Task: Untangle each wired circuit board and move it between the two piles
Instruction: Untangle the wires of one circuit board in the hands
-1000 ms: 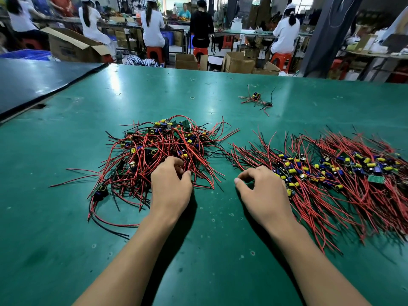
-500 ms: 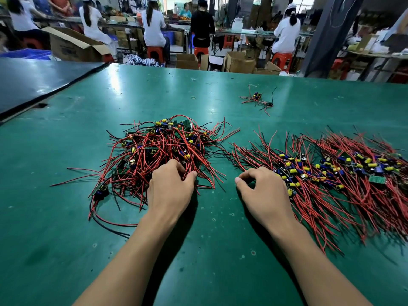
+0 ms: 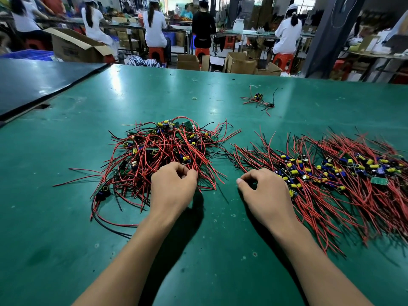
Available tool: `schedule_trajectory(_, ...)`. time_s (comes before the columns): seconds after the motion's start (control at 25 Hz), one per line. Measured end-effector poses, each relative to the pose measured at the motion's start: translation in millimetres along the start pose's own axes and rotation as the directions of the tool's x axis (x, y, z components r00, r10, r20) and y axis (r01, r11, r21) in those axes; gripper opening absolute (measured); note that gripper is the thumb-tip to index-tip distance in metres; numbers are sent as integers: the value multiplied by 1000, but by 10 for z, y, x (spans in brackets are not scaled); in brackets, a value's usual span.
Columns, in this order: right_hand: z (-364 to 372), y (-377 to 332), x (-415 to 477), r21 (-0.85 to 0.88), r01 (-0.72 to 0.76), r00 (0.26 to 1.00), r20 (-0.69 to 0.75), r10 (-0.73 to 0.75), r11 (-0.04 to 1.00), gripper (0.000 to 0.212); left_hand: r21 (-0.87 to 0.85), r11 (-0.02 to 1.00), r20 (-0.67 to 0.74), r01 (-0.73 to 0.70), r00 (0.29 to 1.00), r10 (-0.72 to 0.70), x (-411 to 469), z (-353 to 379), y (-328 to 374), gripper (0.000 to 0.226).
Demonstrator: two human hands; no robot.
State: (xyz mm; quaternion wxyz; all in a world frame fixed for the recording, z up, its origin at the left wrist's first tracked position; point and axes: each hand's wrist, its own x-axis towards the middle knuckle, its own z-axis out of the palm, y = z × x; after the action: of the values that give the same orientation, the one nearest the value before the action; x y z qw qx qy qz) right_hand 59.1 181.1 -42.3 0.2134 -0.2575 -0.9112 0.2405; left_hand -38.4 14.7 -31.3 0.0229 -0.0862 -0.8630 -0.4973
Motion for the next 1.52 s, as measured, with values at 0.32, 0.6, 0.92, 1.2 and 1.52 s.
schedule_trajectory(0.32,-11,-5,9,11,1,1000,18,-1,1000,14,-612,736,125,290,954,-272,-9,-130,98,11)
schedule_trajectory(0.6,-15,2,1,36,-6,1000,9,5,999,15,-321,935,-145,-148,984,106,-88,-124,60,7)
schedule_trajectory(0.92,-46,-60,14,205,184,983,-7,-186,961,42,-263,935,100,-239,957,273,-308,-20,188,7)
schedule_trajectory(1.2,-36,-64,9,320,400,901,32,-432,859,49,-419,843,269,-337,841,470,-501,36,280,12)
schedule_trajectory(1.52,-166,-200,94,938,-68,998,57,41,339,23,-608,774,371,176,925,81,-382,-11,286,39)
